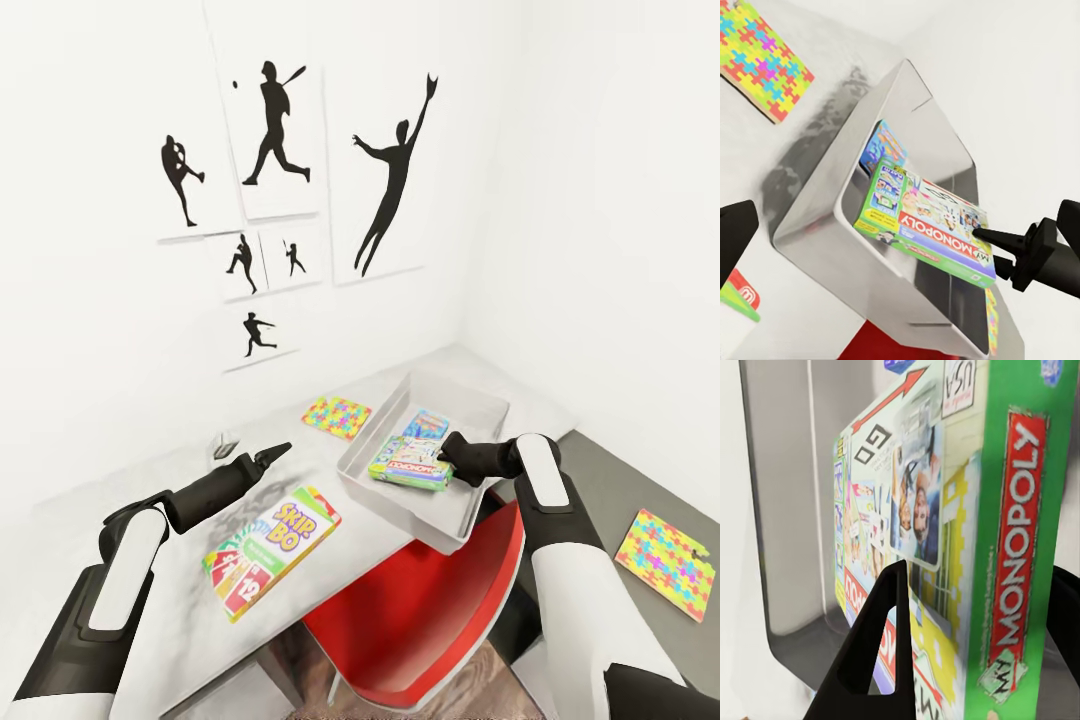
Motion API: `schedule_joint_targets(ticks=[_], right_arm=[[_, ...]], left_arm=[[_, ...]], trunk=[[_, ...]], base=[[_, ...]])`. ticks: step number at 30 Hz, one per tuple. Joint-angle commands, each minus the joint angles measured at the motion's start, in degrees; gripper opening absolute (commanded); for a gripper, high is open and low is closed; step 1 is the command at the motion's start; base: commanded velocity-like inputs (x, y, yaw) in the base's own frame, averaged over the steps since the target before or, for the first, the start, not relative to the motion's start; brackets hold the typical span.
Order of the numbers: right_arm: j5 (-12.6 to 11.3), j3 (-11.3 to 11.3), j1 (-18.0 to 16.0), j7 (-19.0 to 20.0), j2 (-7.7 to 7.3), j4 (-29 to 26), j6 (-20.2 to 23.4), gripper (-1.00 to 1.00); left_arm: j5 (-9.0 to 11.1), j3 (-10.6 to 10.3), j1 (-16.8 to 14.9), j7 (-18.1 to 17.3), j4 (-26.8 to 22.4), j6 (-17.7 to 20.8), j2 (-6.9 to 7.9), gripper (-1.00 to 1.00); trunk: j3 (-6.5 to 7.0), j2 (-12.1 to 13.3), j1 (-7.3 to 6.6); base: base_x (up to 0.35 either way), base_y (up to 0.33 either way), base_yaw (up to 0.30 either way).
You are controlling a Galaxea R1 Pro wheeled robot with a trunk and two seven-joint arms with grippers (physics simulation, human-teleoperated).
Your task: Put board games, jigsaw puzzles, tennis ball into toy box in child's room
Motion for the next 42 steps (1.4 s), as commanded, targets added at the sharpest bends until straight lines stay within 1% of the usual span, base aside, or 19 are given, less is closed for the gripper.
schedule_joint_targets(ticks=[1, 8, 26, 42], right_arm=[[-0.68, -0.17, -0.07, -0.56, 0.06, -0.05, 0.11, -1.0], [-0.67, -0.15, -0.03, -0.55, 0.07, -0.05, 0.12, -1.0], [-0.66, -0.07, -0.04, -0.49, 0.19, -0.05, 0.12, -1.0], [-0.66, -0.06, -0.08, -0.48, 0.36, -0.05, 0.12, -1.0]], left_arm=[[-0.1, 0.09, -0.05, -0.26, -0.01, 0.32, -0.01, 1.0], [-0.1, 0.09, -0.05, -0.23, 0.0, 0.32, -0.02, 1.0], [-0.1, 0.06, -0.05, -0.22, 0.0, 0.32, -0.02, 1.0], [-0.11, 0.01, -0.05, -0.22, 0.0, 0.32, -0.02, 1.0]], trunk=[[-0.21, -0.12, 0.03], [-0.63, -0.12, 0.03], [-0.87, -0.12, 0.03], [-2.11, -0.12, 0.03]], base=[[0.0, 0.0, 0.039], [0.0, 0.0, 0.036], [0.0, 0.0, 0.004], [0.0, 0.0, 0.0]])
